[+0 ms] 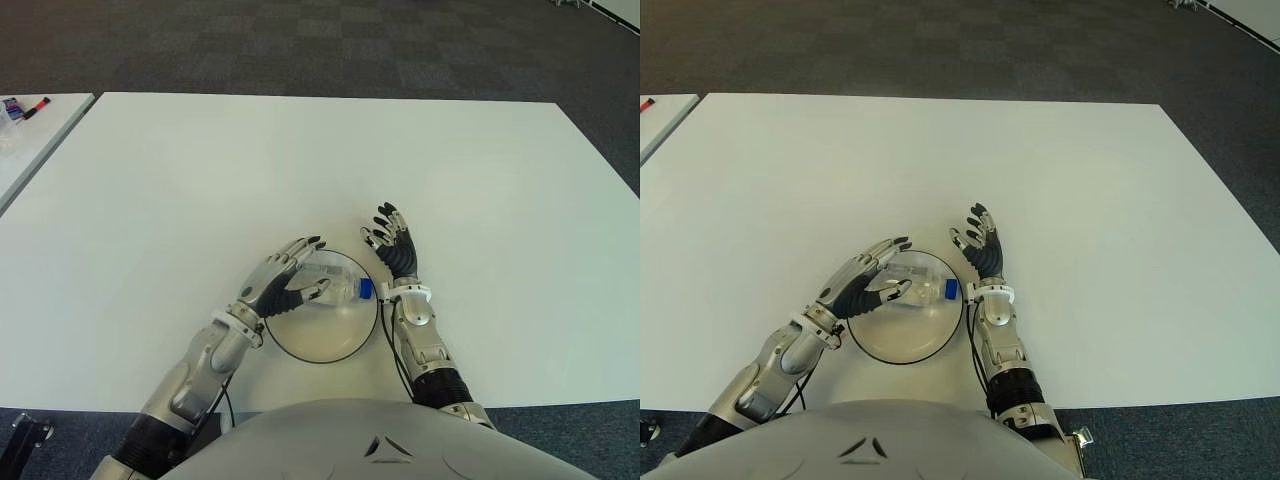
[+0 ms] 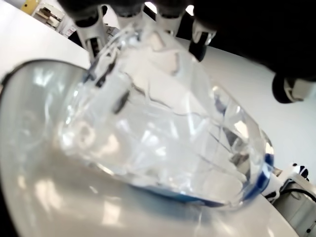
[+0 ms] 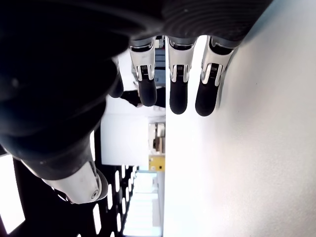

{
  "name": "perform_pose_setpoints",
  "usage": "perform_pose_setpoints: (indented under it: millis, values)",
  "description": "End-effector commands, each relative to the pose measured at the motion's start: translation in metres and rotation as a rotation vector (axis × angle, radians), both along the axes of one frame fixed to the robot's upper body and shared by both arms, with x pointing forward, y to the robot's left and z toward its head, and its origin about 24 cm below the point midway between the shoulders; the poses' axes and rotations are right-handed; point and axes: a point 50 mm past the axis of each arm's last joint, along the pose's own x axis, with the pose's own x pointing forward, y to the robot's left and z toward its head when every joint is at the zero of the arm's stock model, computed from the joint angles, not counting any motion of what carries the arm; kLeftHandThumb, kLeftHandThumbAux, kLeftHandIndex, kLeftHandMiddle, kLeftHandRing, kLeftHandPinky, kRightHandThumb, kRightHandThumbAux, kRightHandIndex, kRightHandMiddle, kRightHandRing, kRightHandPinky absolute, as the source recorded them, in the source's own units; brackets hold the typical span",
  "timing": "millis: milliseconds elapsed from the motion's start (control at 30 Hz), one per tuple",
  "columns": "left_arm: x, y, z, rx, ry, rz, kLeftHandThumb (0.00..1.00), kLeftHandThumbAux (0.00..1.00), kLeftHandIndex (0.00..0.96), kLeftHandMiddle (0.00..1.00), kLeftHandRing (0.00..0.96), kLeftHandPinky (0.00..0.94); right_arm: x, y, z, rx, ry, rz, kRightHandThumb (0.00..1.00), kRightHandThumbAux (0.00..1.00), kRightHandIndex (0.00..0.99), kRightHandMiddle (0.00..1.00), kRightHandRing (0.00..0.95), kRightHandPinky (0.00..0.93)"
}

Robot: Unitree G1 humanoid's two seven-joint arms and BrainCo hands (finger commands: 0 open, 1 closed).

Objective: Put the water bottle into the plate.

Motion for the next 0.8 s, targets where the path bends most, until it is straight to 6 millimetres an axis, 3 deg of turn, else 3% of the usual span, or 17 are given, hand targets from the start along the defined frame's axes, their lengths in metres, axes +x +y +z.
perform_pose_setpoints:
  millis: [33, 800]
  values:
    - [0.000, 0.008, -0.003, -0.002, 0.001, 0.053, 0.405, 0.187, 0.000, 0.000, 0.000, 0.000, -0.005, 0.011, -0.007, 0.048, 0.046, -0.002, 0.386, 0.753, 0.090, 0.132, 0.148, 0.210]
    - [0.012, 0.038, 0.025, -0.117, -0.284, 0.234, 0.343, 0.239, 0.000, 0.000, 0.000, 0.000, -0.005, 0.011, -0.008, 0.042, 0.052, -0.010, 0.394, 0.753, 0.096, 0.149, 0.169, 0.239]
